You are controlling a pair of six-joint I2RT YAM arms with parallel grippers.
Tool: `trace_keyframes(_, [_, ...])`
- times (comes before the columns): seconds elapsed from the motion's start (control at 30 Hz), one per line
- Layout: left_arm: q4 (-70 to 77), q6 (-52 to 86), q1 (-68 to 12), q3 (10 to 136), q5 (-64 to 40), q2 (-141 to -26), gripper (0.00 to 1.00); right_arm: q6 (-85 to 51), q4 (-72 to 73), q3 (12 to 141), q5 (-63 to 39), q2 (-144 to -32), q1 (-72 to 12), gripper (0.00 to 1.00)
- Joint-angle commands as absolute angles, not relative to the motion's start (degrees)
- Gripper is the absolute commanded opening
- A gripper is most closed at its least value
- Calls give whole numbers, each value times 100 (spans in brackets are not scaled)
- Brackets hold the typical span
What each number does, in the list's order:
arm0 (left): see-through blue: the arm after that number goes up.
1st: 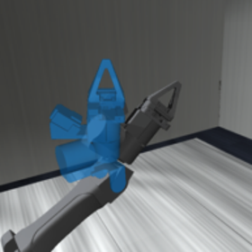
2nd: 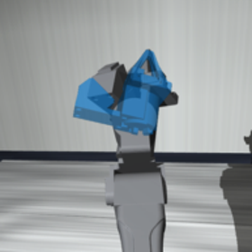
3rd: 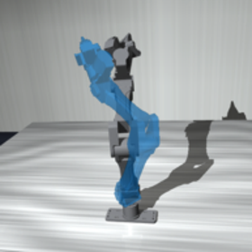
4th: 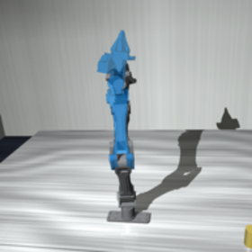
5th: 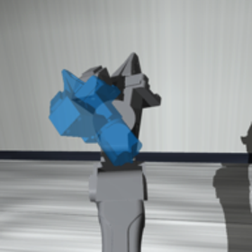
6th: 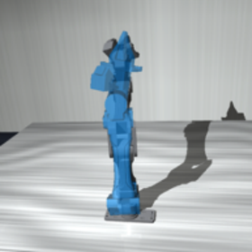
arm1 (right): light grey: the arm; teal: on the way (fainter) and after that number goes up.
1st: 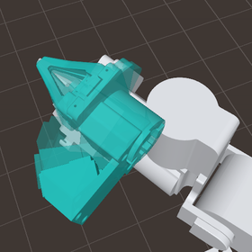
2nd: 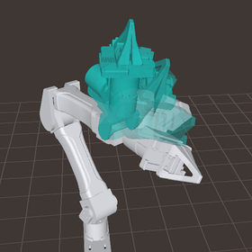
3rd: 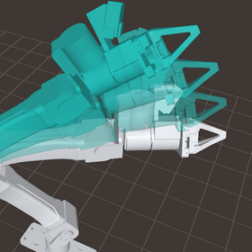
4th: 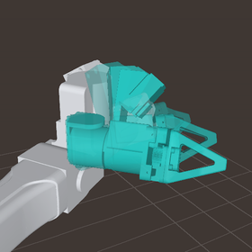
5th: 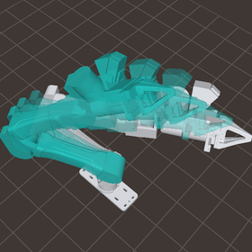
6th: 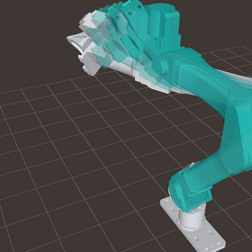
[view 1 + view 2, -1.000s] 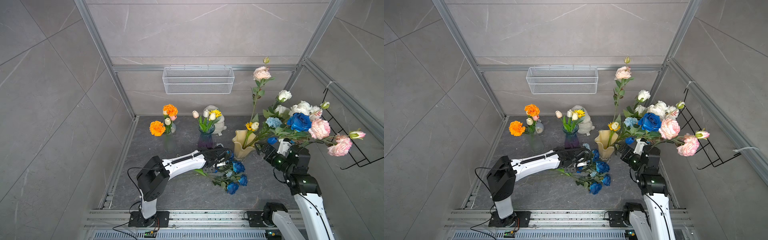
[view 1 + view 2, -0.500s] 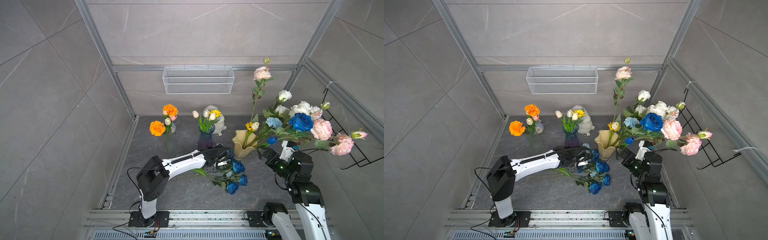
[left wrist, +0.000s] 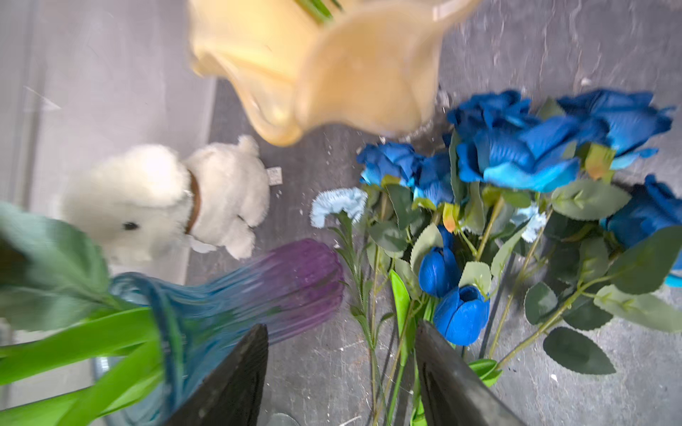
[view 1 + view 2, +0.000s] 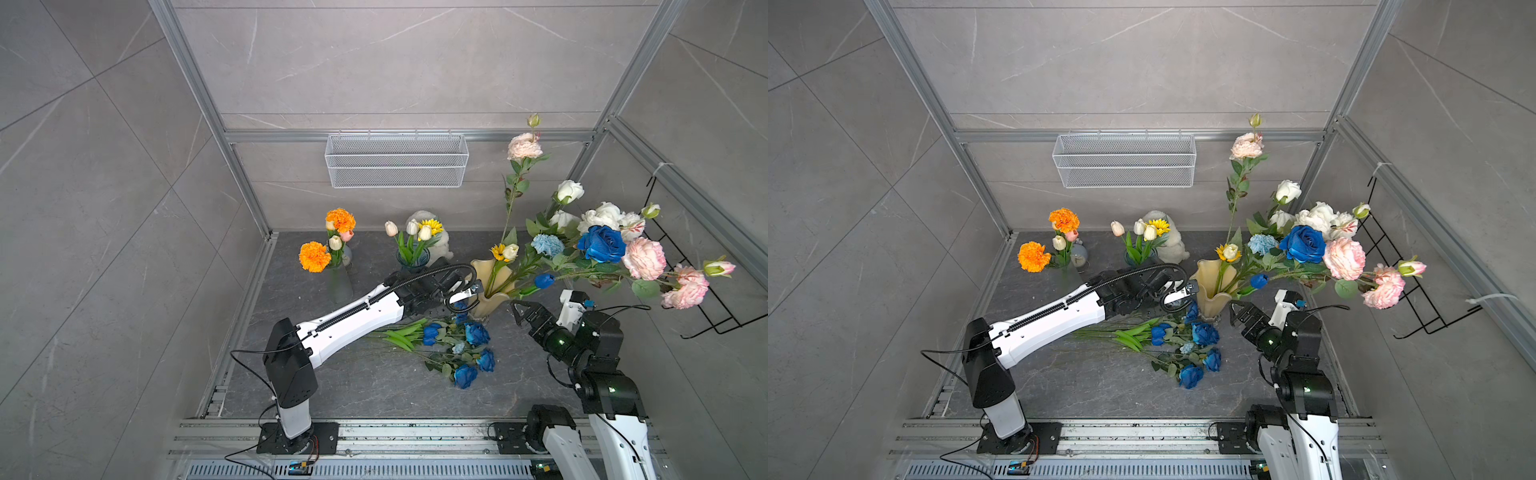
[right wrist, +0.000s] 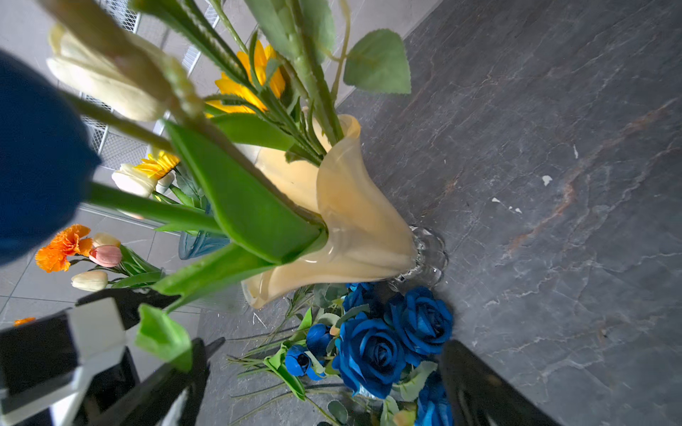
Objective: Pick out blue flowers from the vase
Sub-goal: Pick up the flower from the vase.
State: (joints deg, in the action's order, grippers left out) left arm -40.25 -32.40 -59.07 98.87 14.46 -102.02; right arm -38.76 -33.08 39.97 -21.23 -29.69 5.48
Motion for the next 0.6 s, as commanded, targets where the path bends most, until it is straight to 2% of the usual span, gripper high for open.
trace_keyframes(0.0, [-4031, -3296, -6003, 10244, 1379, -9963, 66, -3729, -3559, 3842, -2156, -2808, 519, 100])
trace_keyframes(0.3, [-3652, -2924, -6244, 11201, 614, -10283, 68, -4703, -3142, 3202, -2211, -2108, 514, 99])
trace_keyframes(0.57, [-3129, -2435, -6304, 11760, -72, -10764, 69, -4934, -3306, 3316, -1896, -1925, 519, 100])
